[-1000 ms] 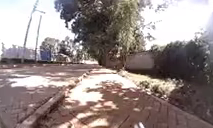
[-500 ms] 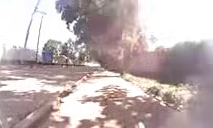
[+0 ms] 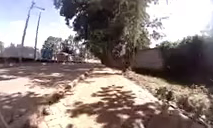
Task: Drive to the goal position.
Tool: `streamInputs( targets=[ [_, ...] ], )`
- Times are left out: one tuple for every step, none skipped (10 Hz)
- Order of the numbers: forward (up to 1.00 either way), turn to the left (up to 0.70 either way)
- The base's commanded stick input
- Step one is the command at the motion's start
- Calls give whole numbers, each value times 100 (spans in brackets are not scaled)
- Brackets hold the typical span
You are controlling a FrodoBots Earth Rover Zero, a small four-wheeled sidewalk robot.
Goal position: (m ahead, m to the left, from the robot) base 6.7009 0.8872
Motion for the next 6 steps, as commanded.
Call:
streamInputs(
  targets=[
    [100, 0],
    [100, 0],
    [100, 0],
    [100, 0],
    [100, 0],
    [100, 0]
  ],
)
